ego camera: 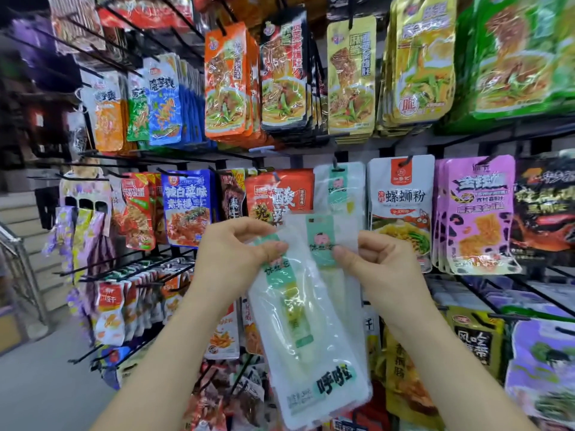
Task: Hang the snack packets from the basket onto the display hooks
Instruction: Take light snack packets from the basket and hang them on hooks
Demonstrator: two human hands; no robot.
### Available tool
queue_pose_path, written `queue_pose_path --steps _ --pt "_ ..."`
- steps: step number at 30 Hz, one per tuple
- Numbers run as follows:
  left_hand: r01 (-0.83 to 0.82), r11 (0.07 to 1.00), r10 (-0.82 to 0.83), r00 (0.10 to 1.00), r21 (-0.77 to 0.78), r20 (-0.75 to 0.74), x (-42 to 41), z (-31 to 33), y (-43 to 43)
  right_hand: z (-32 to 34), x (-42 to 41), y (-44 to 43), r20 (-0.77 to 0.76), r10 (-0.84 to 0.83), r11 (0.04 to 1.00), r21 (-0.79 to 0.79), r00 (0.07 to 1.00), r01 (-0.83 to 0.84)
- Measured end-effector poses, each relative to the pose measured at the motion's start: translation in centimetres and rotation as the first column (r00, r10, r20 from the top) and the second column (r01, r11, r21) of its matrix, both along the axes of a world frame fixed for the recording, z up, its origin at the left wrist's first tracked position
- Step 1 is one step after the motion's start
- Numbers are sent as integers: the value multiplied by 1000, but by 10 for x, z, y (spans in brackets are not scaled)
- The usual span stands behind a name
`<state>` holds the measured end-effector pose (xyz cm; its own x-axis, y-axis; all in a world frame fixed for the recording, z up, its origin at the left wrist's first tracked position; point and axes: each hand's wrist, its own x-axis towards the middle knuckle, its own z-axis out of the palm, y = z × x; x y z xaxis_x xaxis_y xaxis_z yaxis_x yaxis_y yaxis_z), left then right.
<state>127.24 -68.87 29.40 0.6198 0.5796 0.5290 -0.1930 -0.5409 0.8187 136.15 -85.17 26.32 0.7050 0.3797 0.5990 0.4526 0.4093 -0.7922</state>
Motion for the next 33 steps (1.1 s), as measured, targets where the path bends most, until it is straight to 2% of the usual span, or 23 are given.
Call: queue_pose_path --steps 3,6,10,14,19,25,30,33 --pt "36 998 -39 997 57 60 -3 -1 6 2 7 -5 31 -76 997 -4 997 76" --pt "117 981 -134 986 156 101 -4 4 7 16 17 -12 212 -169 983 -38 963 181" --pt "210 927 -231 972 310 34 2 21 3 45 36 -8 409 -297 929 -85 863 360" --pt "247 873 -243 968 421 -64 22 34 -6 65 50 5 425 -300 916 -123 854 383" --pt "306 832 -241 951 463 -195 46 46 -8 70 59 13 461 -323 899 -123 827 420" --pt "337 836 -255 937 432 -238 56 51 -8 61 69 11 394 -359 899 -98 846 427" --pt "349 841 -209 915 413 -345 69 50 -7 64 68 14 442 -406 840 -164 800 517" --pt "365 848 -210 897 385 -389 77 50 -9 69 70 13 500 -419 759 -265 758 594"
